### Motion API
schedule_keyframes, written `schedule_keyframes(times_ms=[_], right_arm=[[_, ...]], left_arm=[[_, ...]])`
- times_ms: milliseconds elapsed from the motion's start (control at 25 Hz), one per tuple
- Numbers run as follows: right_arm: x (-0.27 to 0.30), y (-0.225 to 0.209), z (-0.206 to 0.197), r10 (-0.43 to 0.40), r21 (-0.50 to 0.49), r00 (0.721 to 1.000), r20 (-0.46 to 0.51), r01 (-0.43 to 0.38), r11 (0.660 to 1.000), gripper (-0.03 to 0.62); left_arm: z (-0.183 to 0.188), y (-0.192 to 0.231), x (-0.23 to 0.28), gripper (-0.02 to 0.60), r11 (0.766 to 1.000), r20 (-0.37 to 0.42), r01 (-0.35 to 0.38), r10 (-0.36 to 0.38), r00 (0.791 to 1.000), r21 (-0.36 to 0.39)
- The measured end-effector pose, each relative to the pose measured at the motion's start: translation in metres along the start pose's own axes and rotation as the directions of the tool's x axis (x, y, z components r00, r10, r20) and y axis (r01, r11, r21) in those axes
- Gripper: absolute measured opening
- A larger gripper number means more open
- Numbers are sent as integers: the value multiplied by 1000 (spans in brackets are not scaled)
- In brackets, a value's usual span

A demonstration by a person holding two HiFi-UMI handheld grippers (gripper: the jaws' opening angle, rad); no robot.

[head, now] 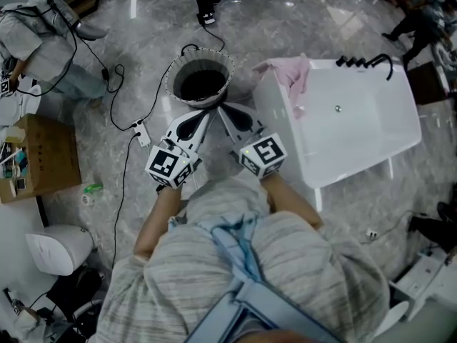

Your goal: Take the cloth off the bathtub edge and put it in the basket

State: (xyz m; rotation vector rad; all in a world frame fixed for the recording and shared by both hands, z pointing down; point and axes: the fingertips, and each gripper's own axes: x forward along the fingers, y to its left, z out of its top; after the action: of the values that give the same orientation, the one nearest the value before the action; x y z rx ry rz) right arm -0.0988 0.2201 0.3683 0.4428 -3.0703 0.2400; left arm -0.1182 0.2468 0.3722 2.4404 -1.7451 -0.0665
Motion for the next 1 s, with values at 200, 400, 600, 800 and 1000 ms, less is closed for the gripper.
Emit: schedule_keyframes(times_ms=[200,400,600,800,1000], right_arm=[[-2,-63,18,6,-35,1000,10,-6,999,5],[-9,-128,31,-16,-52,1000,20,18,999,5],[-24,-175,44,-32,-77,999,5,32,997,5],[-37,-225,55,-46,-85,999,10,46,995,5],[-47,-264,58,-60,-45,998,-10,59,997,5]], left_arm=[[3,-5,68,3,1000,-20,20,-20,1000,9],[4,-15,136,3,998,-44,65,-65,997,8],[10,-32,193,3,994,-59,112,-111,992,11],[18,-44,248,3,989,-73,149,-147,986,21],[13,-54,289,3,985,-93,174,-172,981,13]])
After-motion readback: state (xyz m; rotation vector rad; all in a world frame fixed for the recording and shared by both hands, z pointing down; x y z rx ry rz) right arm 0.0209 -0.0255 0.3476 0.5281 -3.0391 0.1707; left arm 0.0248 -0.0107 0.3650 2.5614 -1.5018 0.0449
